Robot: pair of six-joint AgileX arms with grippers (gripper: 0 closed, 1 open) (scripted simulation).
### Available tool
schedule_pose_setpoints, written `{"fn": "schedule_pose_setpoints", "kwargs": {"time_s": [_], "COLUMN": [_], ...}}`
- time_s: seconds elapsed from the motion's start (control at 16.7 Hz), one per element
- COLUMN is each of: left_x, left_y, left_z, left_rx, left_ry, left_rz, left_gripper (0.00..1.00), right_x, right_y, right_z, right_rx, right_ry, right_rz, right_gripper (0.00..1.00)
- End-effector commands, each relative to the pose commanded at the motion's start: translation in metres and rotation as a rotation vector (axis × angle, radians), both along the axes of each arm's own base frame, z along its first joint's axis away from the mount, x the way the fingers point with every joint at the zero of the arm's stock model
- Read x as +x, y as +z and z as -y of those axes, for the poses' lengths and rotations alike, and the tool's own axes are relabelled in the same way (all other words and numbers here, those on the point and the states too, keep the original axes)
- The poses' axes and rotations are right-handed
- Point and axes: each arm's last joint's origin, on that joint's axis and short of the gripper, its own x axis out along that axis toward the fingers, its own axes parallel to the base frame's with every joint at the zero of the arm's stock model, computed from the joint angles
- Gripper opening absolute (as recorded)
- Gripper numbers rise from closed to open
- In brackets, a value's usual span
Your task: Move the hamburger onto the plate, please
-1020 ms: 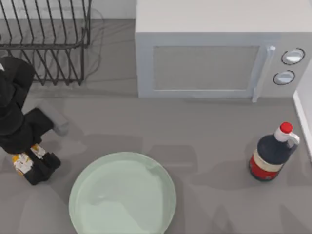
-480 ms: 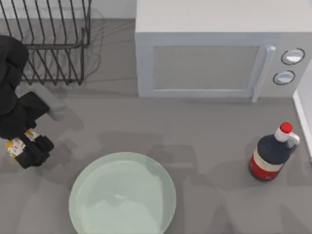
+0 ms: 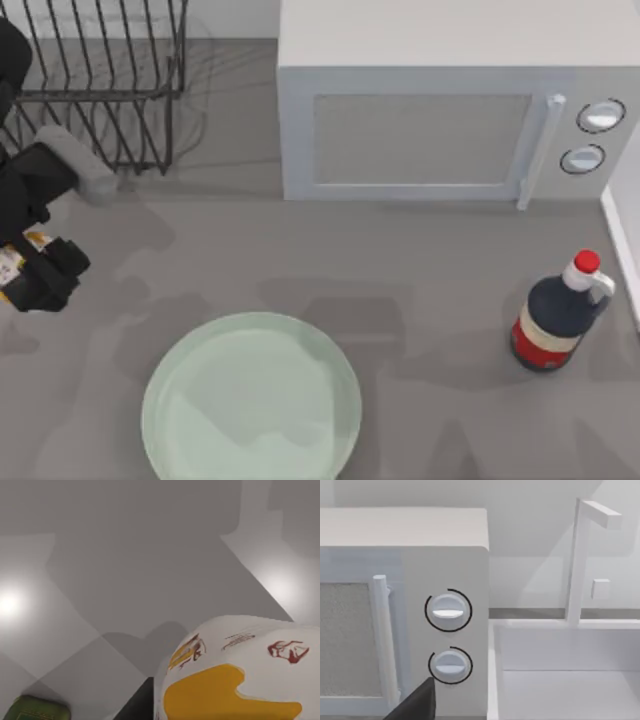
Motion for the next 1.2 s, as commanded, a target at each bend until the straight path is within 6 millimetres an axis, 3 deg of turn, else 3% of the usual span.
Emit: {"fn": "schedule_pose_setpoints", "kwargs": {"time_s": [0.3, 0.6, 0.84, 1.2], "left_x": [0.001, 0.008, 0.009, -0.009], "left_y": [-0.002, -0.006, -0.015, -0.033], "left_z": [0.003, 0.030, 0.062, 0.113], "left_rx": [0.001, 0.015, 0.054, 0.172], "left_ry": [0.017, 0.188, 0.478, 1.101], "left_rz": [-0.008, -0.052, -0.101, -0.136], "left_gripper": [0.00, 0.00, 0.00, 0.00], "right_x": [0.000, 0.000, 0.000, 0.000], "right_y": [0.000, 0.000, 0.000, 0.000], "right_z": [0.000, 0.000, 0.000, 0.000], "right_rx": [0.000, 0.000, 0.000, 0.000], "right_ry": [0.000, 0.000, 0.000, 0.000], "right_rz": [0.000, 0.000, 0.000, 0.000], "right_gripper": [1.00, 1.00, 1.00, 1.00]}}
